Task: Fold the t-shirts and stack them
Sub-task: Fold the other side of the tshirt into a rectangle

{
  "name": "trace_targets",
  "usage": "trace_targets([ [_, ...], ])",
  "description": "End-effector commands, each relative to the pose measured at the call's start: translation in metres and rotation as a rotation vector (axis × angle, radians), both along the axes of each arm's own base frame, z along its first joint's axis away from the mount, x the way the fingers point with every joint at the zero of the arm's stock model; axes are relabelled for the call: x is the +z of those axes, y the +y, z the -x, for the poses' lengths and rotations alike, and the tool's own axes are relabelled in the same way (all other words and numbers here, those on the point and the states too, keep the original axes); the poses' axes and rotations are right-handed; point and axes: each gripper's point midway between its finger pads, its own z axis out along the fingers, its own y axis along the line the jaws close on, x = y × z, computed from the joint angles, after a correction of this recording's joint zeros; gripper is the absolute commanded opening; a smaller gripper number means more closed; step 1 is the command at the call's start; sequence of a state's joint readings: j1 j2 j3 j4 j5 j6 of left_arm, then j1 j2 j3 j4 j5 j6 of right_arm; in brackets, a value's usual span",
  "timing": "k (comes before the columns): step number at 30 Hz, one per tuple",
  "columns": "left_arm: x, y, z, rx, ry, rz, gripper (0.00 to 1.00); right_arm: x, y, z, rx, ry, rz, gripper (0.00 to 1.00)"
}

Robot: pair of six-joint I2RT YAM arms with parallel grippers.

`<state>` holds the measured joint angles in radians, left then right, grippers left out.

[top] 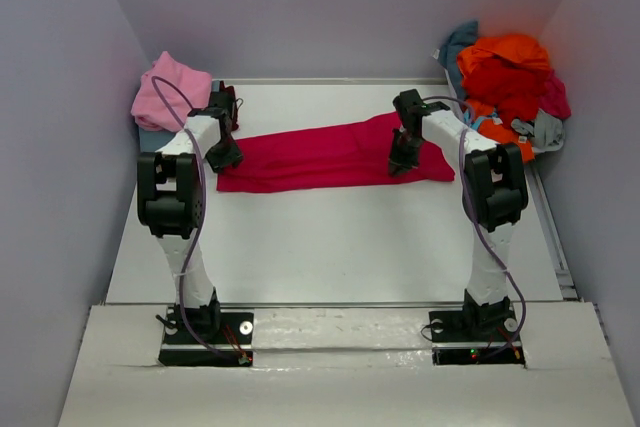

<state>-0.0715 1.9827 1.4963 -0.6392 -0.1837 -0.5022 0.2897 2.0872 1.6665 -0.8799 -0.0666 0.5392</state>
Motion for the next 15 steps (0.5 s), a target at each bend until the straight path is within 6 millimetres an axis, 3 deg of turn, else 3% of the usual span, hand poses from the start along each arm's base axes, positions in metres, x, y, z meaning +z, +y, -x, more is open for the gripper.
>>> trace_targets([
  [1, 0.0229, 0.0074, 0.0009, 0.015, -0.055, -0.02, 0.46, 0.0171, 0.0015, -0.0049, 0.009, -0.065, -0.003, 0.22],
  [5, 0.0241, 0.0089, 0.0003, 0.022, -0.059, -0.027, 0.3, 0.0165, 0.0012, -0.0041, 0.009, -0.064, -0.003, 0.22],
  [15, 0.0243, 0.0123, -0.0028, 0.034, -0.056, -0.046, 0.16, 0.0161, 0.0012, -0.0048, 0.008, -0.068, -0.003, 0.22],
])
